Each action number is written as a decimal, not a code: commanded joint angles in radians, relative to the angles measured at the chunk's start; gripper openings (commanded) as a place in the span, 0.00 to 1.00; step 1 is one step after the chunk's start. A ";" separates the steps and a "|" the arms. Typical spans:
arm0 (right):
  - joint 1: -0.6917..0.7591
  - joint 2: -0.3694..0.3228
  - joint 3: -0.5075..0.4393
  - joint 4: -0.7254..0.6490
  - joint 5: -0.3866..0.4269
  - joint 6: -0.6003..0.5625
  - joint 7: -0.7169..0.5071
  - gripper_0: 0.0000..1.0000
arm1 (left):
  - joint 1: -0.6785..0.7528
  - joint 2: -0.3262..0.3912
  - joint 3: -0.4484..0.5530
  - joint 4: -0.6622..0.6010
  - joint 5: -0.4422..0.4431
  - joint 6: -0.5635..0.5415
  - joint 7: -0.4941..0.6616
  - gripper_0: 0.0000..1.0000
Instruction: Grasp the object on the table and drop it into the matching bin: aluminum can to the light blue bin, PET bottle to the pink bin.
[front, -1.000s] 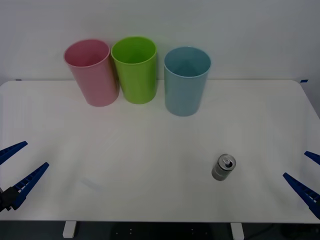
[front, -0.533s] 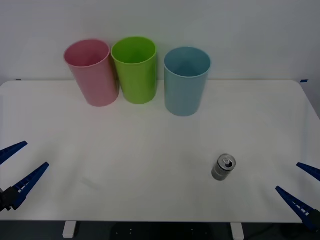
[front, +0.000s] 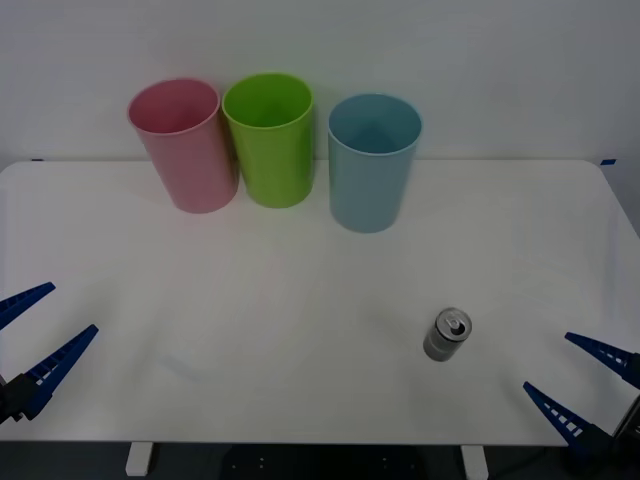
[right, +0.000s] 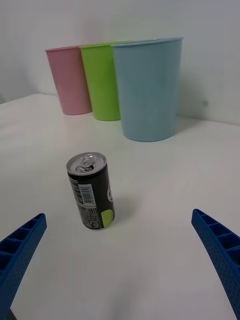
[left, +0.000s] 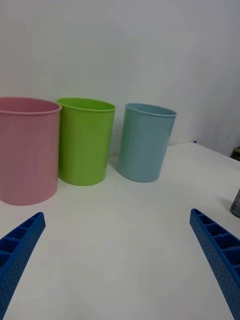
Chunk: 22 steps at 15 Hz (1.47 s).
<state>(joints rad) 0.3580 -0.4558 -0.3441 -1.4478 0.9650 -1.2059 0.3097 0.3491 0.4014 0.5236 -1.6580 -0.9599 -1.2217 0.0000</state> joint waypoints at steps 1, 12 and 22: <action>-0.044 0.000 0.039 0.058 0.000 0.000 0.022 1.00 | 0.000 0.000 0.000 0.000 0.000 0.000 0.000 1.00; -0.159 0.028 0.163 0.173 0.000 0.069 0.183 1.00 | 0.000 0.000 0.000 0.000 0.000 0.000 0.000 1.00; -0.220 0.068 0.281 0.173 0.012 0.210 0.212 1.00 | 0.000 0.000 0.000 0.000 0.000 0.000 0.000 1.00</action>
<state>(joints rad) 0.1423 -0.3941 -0.0666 -1.2750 0.9703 -1.0031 0.5225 0.3491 0.4014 0.5236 -1.6580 -0.9599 -1.2217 0.0000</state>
